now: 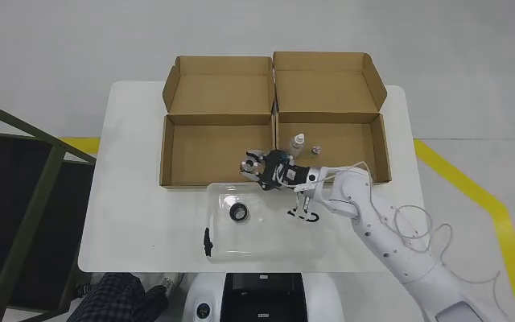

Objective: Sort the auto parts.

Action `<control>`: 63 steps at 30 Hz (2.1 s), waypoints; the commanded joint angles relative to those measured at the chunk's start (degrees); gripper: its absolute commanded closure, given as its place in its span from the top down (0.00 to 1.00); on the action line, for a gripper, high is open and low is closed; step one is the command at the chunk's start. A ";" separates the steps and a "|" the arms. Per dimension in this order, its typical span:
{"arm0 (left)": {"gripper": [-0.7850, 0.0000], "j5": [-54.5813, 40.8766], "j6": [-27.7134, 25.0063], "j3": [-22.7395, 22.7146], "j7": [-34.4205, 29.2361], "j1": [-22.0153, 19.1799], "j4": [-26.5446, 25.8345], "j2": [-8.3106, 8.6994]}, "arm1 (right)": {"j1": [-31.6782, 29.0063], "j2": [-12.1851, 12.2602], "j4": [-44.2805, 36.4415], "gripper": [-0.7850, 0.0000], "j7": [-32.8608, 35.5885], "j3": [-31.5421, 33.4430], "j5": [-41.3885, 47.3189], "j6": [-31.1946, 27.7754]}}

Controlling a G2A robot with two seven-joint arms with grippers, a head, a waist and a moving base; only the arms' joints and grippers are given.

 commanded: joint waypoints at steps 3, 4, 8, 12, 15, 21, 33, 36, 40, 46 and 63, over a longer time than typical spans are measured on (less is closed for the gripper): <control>1.00 0.00 0.00 0.00 0.00 0.00 0.00 0.00 | 2.09 -0.83 2.81 0.00 1.43 -1.36 0.40 0.39; 1.00 0.00 0.00 0.00 0.00 0.00 0.00 0.00 | 2.55 -1.01 3.53 0.00 1.78 -1.59 0.53 0.51; 1.00 0.00 0.00 0.00 0.00 0.00 0.00 0.00 | 4.24 -1.64 5.78 0.00 3.48 -2.24 1.20 0.37; 1.00 0.00 0.00 0.00 0.00 0.00 0.00 0.00 | 6.11 -2.21 7.24 0.00 6.22 -2.90 1.65 -0.42; 1.00 0.00 0.00 0.00 0.00 0.00 0.00 0.00 | 7.51 -2.70 8.30 0.00 8.47 -3.57 2.22 -0.93; 1.00 0.00 0.00 0.00 0.00 0.00 0.00 0.00 | 9.70 -3.94 11.28 0.00 11.04 -5.43 3.26 -0.68; 1.00 0.00 0.00 0.00 0.00 0.00 0.00 0.00 | 12.70 -5.68 15.62 0.00 14.04 -7.36 3.50 -1.33; 1.00 0.00 0.00 0.00 0.00 0.00 0.00 0.00 | 13.19 -6.02 16.18 0.01 15.28 -7.68 3.95 -1.88; 1.00 0.00 0.00 0.00 0.00 0.00 0.00 0.00 | 13.59 -6.39 16.79 0.16 15.97 -7.84 4.28 -2.11; 1.00 0.00 0.00 0.00 0.00 0.00 0.00 0.00 | 14.06 -6.75 17.56 0.24 16.93 -7.75 4.49 -2.67; 1.00 0.00 0.00 0.00 0.00 0.00 0.00 0.00 | 13.64 -6.89 17.01 0.38 18.48 -6.33 4.69 -4.90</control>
